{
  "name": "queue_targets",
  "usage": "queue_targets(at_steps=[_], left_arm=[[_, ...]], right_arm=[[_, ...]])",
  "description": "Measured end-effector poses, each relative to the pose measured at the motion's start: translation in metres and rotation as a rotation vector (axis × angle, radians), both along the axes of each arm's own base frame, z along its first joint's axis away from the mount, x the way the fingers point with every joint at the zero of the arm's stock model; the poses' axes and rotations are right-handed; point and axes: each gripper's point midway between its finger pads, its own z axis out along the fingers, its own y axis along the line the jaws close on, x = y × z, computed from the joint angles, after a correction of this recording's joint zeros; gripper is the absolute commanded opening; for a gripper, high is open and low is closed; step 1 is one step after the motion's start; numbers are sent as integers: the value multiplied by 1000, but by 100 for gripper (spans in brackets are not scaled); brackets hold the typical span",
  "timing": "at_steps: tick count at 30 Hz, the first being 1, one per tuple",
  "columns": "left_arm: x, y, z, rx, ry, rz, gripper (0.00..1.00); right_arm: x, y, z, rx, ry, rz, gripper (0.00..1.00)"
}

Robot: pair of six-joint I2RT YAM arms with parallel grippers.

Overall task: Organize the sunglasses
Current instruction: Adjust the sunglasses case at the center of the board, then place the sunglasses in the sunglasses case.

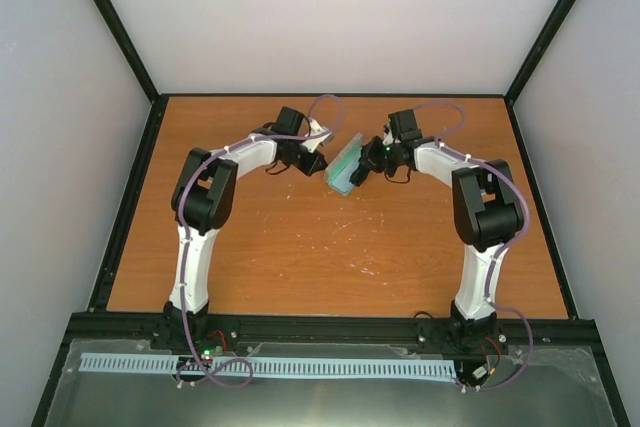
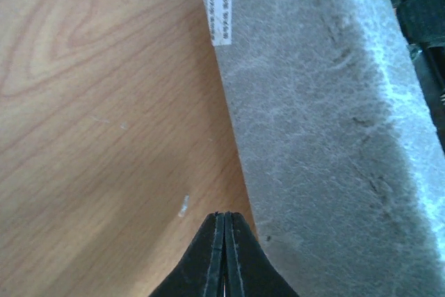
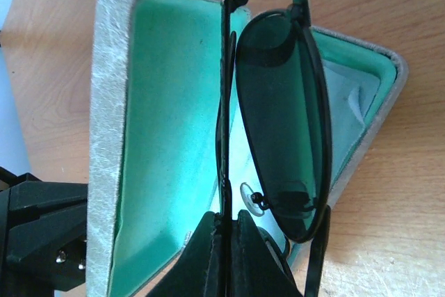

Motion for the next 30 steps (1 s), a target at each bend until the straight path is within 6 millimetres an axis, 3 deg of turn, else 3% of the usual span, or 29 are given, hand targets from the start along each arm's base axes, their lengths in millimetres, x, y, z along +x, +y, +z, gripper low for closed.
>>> queue_targets(at_steps=[14,22,30], left_arm=[[-19,-22,-4,-7,26,-42,4],[-20,-23,-4,-7,26,-44,4],[-21,-23,-5,-6,27,-44,4]], right_arm=[[3,12,-3,35,-12,23,3],[0,18,-29,24,32,88,3],[3,24,-25,26,4,156,3]])
